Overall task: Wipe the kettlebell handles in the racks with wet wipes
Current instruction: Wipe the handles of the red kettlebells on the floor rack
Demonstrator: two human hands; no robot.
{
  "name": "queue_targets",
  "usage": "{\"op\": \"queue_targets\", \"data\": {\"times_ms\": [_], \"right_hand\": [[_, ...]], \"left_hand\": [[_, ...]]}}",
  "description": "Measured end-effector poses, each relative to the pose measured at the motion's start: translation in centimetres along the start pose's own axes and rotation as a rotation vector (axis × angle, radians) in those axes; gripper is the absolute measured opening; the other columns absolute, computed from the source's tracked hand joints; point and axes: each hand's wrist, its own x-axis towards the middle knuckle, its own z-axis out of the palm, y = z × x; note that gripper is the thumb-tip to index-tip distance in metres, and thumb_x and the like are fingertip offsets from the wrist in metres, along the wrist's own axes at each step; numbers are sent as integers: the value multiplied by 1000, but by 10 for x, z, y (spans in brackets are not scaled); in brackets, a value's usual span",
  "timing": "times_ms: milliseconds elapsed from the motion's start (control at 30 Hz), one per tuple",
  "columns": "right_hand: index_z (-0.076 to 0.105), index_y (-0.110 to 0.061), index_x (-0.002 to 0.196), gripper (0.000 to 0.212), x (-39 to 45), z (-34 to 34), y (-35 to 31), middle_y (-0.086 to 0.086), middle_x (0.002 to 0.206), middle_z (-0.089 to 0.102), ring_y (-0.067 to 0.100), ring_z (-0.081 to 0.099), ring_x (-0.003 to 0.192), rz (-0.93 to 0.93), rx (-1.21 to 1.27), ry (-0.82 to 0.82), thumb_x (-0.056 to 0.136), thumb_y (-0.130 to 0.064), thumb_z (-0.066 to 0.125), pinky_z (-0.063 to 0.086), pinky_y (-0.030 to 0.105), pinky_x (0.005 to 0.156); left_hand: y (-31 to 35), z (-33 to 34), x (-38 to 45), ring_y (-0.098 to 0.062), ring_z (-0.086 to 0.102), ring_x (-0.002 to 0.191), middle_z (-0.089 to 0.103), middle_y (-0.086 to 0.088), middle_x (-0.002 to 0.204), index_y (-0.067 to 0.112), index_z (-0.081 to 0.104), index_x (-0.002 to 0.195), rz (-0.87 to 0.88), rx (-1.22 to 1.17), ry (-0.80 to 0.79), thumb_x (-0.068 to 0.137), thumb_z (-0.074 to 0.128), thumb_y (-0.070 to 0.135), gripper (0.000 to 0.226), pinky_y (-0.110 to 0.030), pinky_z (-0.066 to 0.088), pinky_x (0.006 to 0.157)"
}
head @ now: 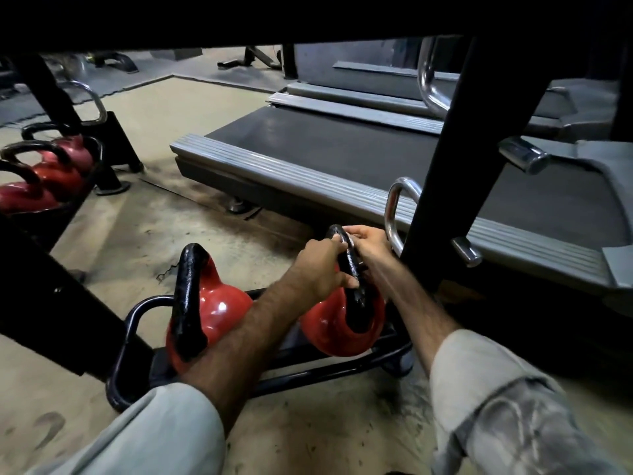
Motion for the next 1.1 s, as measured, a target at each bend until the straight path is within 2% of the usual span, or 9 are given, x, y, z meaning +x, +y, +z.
{"op": "queue_targets", "data": {"times_ms": [67, 233, 400, 533, 667, 767, 867, 1000, 1100], "right_hand": [[73, -5, 92, 7, -3, -4, -10, 4, 76, 72, 9, 66, 63, -68, -31, -13, 86, -6, 70, 54, 27, 70], [78, -31, 86, 19, -5, -22, -56, -17, 81, 73, 0, 65, 78, -422, -624, -261, 85, -13, 71, 48, 16, 75], [78, -25, 95, 15, 10, -4, -97, -5, 90, 74, 9, 66, 84, -528, -1161, -481, 88, -16, 69, 39, 6, 66], [77, -26, 95, 19, 24, 31, -115, -4, 93, 75, 11, 67, 83, -481, -1559, -767, 86, -14, 65, 40, 9, 62], [77, -26, 92, 20, 14, 64, -128, -9, 87, 72, 6, 61, 70, -500, -1959, -959, 80, -14, 66, 43, 16, 51], [77, -23, 83, 16, 7, 77, -116, -5, 75, 68, 15, 60, 64, -503, -2072, -901, 69, -17, 72, 52, 29, 49], [76, -15, 82, 26, 11, 75, -97, 6, 69, 70, 23, 57, 57, -401, -2037, -1070, 58, -14, 66, 60, 46, 59], [77, -27, 79, 25, 6, 69, -109, -9, 57, 67, 16, 68, 68, -442, -2045, -989, 64, -12, 64, 61, 34, 63], [79, -29, 83, 26, 5, 67, -119, -13, 73, 73, 8, 66, 76, -450, -1960, -964, 73, -12, 62, 59, 29, 72]], "left_hand": [[2, 0, 0, -29, 54, 116, 55, -6, 135, 15, 51, 134, -4, -6, 0, 70, 79, 39, 73, -34, 43, 96], [7, 1, -12, -33, 48, 125, 51, -13, 138, 9, 55, 128, -5, -107, 49, 74, 77, 27, 61, -42, 43, 101], [10, 17, -23, -35, 54, 119, 45, -14, 142, 7, 59, 120, 68, -114, 100, 82, 60, 7, 38, -45, 48, 94], [10, 18, -31, -33, 40, 133, 25, -15, 155, 6, 42, 138, 93, -46, 64, 87, 61, 37, 63, -45, 42, 103], [12, 19, -34, -34, 43, 130, 27, -13, 154, 7, 43, 132, 104, -64, 90, 82, 65, 50, 69, -40, 44, 96], [9, 20, -34, -34, 44, 127, 29, -12, 153, 7, 43, 134, 114, -58, 105, 80, 65, 52, 74, -42, 45, 97], [8, 19, -35, -35, 49, 121, 41, -11, 145, 7, 50, 123, 141, -85, 145, 77, 68, 52, 67, -42, 48, 90], [4, 23, -34, -32, 49, 120, 43, -6, 143, 10, 53, 119, 135, -131, 182, 75, 68, 57, 67, -40, 48, 87], [4, 25, -35, -31, 49, 124, 38, -5, 149, 13, 52, 125, 108, -140, 171, 74, 67, 59, 70, -36, 45, 90]]}}
